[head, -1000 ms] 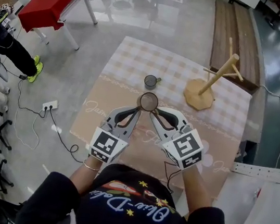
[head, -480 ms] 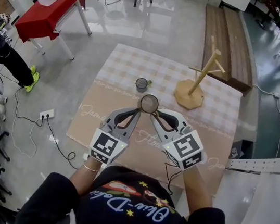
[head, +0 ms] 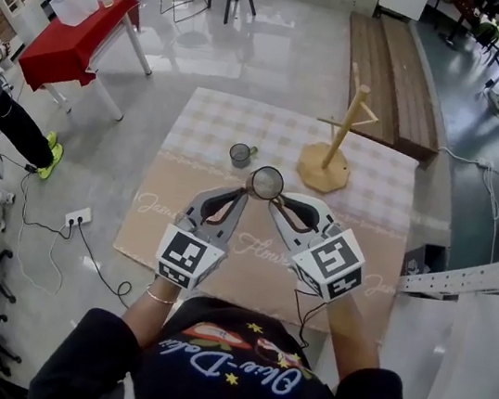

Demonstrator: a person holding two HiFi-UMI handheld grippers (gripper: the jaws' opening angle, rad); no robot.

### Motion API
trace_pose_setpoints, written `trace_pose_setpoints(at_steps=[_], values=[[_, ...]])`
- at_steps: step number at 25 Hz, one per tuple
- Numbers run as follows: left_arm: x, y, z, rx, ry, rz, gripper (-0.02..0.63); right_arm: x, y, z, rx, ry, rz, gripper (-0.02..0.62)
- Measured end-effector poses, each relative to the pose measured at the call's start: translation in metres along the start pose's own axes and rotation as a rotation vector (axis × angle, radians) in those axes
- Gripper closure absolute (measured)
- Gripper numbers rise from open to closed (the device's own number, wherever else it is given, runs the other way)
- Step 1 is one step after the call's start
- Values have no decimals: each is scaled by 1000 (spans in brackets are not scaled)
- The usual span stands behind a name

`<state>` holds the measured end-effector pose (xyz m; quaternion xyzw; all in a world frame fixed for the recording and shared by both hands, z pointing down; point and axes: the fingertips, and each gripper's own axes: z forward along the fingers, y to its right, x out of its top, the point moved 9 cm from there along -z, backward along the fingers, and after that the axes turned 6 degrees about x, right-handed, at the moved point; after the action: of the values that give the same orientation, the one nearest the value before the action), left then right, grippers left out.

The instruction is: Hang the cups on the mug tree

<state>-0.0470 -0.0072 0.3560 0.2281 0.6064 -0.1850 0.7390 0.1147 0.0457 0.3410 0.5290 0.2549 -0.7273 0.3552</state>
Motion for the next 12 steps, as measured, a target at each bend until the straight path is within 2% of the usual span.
trace_pose_setpoints(at_steps=[12], values=[[11, 1, 2, -42, 39, 25, 604, 8, -2, -11, -58, 10, 7, 548]])
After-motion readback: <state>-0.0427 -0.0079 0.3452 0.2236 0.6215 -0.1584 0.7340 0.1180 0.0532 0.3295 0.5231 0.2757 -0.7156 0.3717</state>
